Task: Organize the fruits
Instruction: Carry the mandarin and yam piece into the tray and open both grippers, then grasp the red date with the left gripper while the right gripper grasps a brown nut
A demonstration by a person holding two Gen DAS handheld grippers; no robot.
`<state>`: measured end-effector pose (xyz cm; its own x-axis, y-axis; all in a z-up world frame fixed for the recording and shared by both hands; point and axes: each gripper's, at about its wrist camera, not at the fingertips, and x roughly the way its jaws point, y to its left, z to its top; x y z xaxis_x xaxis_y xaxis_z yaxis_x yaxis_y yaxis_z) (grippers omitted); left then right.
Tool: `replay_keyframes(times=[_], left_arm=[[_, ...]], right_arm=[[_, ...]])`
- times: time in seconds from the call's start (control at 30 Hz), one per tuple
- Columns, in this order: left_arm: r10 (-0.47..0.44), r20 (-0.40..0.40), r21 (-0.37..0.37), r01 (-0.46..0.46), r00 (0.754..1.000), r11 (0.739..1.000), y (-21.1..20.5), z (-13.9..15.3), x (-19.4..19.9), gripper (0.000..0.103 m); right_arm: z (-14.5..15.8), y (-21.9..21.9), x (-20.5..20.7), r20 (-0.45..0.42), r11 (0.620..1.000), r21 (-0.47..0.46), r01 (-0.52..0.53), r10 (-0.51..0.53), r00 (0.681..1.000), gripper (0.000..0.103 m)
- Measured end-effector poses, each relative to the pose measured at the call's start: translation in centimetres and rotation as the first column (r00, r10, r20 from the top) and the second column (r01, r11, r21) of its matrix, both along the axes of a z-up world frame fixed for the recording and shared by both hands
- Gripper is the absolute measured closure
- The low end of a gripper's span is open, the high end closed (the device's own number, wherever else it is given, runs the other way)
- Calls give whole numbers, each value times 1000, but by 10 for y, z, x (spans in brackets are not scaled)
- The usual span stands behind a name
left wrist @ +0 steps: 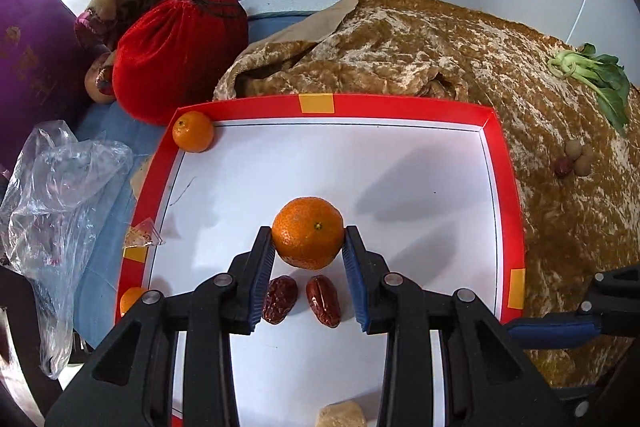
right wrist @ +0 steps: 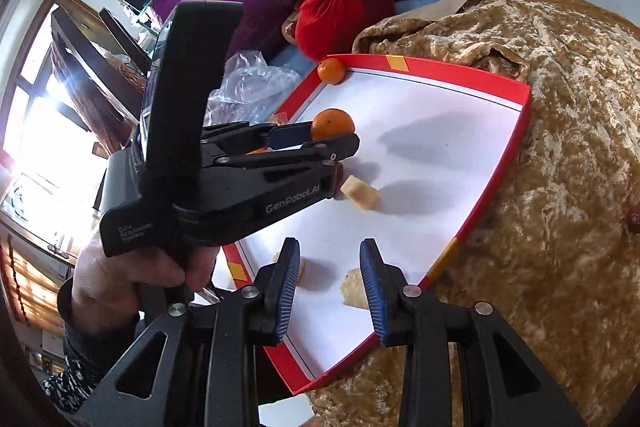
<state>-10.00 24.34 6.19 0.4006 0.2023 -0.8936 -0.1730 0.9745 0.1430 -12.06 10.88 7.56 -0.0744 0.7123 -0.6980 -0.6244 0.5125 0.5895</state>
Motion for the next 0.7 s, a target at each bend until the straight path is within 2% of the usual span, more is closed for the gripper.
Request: replay_keyframes(times=[0.1, 0.2, 0.33, 0.43, 0.53, 0.63, 0.7], left_arm=[[-27, 24, 47, 26, 999, 999, -9, 5, 5, 70], [-74, 86, 71, 68, 994, 995, -26, 17, 10, 70], [-185, 175, 73, 175, 967, 982, -60, 33, 17, 69], [-291, 169, 56, 286, 942, 957, -93, 31, 21, 65], [-396, 126, 71, 390, 910, 918, -129, 21, 25, 65], [-452, 96, 88, 445, 887, 891, -157, 13, 28, 65], [-465, 84, 93, 458, 881, 884, -169, 7, 30, 65]], right_arm=[[8, -15, 11, 9, 998, 22, 51, -51, 999, 69], [17, -44, 30, -6, 991, 46, 126, -126, 992, 69], [21, -87, 65, -17, 964, 33, 262, -262, 965, 69], [18, -133, 94, -82, 928, -1, 373, -372, 925, 69], [4, -177, 121, -165, 879, -63, 472, -476, 864, 68], [-11, -206, 135, -182, 842, -137, 522, -540, 822, 68], [-21, -221, 139, -188, 818, -171, 550, -575, 796, 68]])
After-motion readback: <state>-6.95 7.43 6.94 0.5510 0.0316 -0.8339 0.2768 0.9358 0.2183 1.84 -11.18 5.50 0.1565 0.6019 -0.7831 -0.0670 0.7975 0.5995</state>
